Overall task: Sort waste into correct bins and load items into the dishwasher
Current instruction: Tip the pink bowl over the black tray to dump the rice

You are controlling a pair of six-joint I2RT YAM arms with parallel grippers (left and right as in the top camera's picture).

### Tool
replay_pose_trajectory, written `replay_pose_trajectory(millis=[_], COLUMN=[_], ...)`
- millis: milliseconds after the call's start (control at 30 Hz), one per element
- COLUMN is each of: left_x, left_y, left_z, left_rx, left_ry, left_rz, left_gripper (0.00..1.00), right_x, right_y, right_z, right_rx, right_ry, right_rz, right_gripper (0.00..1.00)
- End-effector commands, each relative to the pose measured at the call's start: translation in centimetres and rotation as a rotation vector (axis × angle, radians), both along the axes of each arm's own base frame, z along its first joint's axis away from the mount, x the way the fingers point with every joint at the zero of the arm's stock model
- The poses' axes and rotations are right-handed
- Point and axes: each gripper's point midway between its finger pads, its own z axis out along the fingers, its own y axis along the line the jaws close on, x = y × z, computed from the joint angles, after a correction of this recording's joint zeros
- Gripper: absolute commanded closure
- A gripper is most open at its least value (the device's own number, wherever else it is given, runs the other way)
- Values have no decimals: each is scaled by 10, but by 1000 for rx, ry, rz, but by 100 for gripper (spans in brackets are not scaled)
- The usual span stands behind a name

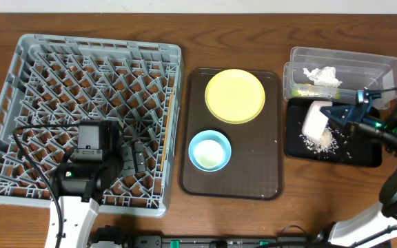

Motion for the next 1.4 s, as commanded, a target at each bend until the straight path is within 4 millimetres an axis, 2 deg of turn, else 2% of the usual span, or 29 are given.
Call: replay_pose_trajectory(millis=[0, 133, 267, 533, 700, 833, 933, 1367], left_x=[3, 3, 3, 3, 3, 3, 3, 3], left_y=[0, 0, 0, 0, 0, 0, 0, 0], left_z=[6, 6, 6, 6, 6, 6, 6, 6], left_rx=[-7, -8, -7, -8, -8, -8, -8, -8], left_ry=[-13, -13, -13, -13, -13, -13, -13, -13], left_rz=[4, 3, 4, 3, 3, 3, 3, 3], left_gripper=[4, 4, 4, 4, 4, 4, 4, 4], right_x=[3, 0, -6, -19, -23, -25, -27, -23], right_y=[-17, -38, -61, -89, -89, -85, -83, -89], right_z=[18, 27, 26, 23, 20, 27, 27, 27], right_rx=[72, 111, 119, 134, 162, 241, 330, 466], right_ry=[-83, -113, -101, -90, -70, -74, 6, 167], right_rz=[-49, -111, -181, -278, -291, -299, -315, -342], right_gripper=[99, 99, 99, 99, 99, 99, 99, 99])
